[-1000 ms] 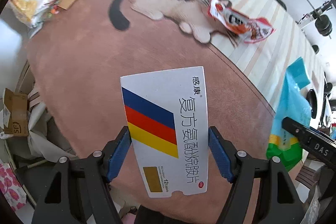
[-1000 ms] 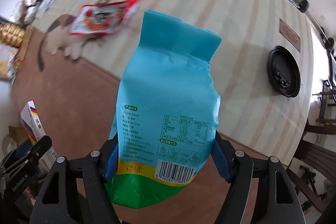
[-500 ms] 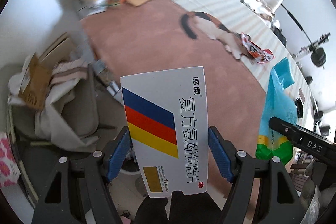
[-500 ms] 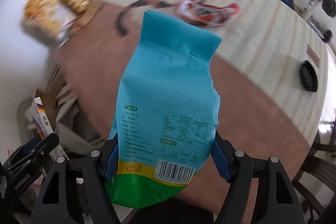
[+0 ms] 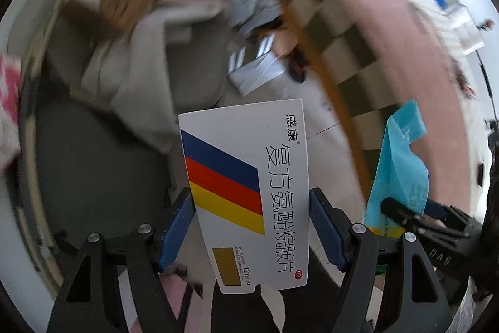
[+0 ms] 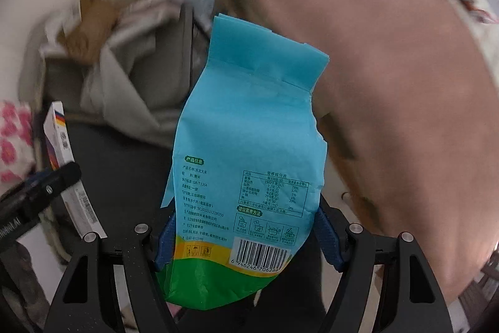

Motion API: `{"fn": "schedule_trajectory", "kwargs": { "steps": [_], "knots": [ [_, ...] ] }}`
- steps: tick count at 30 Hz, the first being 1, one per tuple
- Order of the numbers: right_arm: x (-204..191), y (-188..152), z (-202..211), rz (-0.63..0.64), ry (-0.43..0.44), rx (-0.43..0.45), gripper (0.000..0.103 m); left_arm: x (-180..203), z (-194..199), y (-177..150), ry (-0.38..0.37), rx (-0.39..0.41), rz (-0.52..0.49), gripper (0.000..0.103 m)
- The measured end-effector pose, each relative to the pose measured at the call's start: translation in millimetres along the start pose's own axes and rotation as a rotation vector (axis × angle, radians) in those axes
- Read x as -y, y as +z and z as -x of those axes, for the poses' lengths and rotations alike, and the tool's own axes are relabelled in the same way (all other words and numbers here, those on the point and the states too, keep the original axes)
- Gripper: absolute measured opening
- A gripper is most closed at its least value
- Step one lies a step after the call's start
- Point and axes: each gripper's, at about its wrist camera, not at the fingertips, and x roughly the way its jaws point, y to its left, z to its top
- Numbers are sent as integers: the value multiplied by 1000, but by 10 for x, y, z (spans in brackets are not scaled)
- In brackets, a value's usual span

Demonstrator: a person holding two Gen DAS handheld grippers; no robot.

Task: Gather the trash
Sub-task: 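Carry the medicine box and blue snack bag over the trash bin, then open both tools to drop the box and bag into the bin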

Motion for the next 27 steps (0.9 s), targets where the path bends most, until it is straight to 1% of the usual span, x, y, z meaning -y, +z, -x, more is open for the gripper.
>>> {"fn": "schedule_trajectory", "kwargs": {
  "steps": [2, 4, 5, 6, 7, 8, 11, 13, 14, 15, 16, 17, 18, 19, 21, 22, 25, 27],
  "knots": [
    [-100, -4, -417, 22, 0, -45, 75, -187, -354, -13, -7, -40, 38, 71],
    [-129, -35, -808, 26, -1, -83, 75, -363, -788, -10, -34, -86, 77, 71],
    [-111, -17, -971, 25, 5, -98, 75, -442, -966, -13, -39, -104, 93, 71],
    [-92, -25, -1216, 21, 2, -121, 75, -511, -1171, -13, -54, -125, 114, 71],
    [-68, -25, -1372, 17, 2, -131, 75, -576, -1401, -9, -80, -145, 133, 71],
    [-36, -23, -1629, 13, 19, -151, 75, -632, -1644, -3, -106, -169, 150, 71],
    [59, -3, -2197, 13, 22, -178, 75, -743, -2207, 36, -152, -212, 185, 72],
    [118, 16, -2520, 13, 21, -198, 75, -786, -2596, 70, -162, -236, 193, 72],
    [174, 36, -2751, 3, 30, -211, 75, -784, -2753, 104, -167, -246, 196, 74],
    [202, 57, -2925, 3, 40, -224, 75, -801, -2914, 118, -177, -255, 203, 83],
    [226, 75, -3080, 4, 47, -234, 76, -821, -3066, 123, -176, -268, 210, 89],
    [248, 95, -3225, 3, 57, -242, 76, -843, -3166, 132, -179, -275, 212, 100],
    [272, 110, -3359, 6, 74, -249, 76, -862, -3261, 127, -179, -279, 215, 102],
    [263, 116, -3457, 8, 85, -257, 78, -891, -3331, 120, -167, -283, 214, 102],
    [298, 138, -3640, 5, 116, -262, 92, -936, -3407, 100, -133, -274, 211, 102],
    [310, 143, -3691, 5, 126, -261, 103, -953, -3398, 75, -118, -266, 210, 102],
    [353, 136, -3724, 17, 127, -241, 103, -1004, -3343, -3, -30, -206, 190, 102],
    [350, 132, -3694, 29, 89, -223, 103, -1002, -3278, -48, 34, -179, 168, 102]
  ]
}}
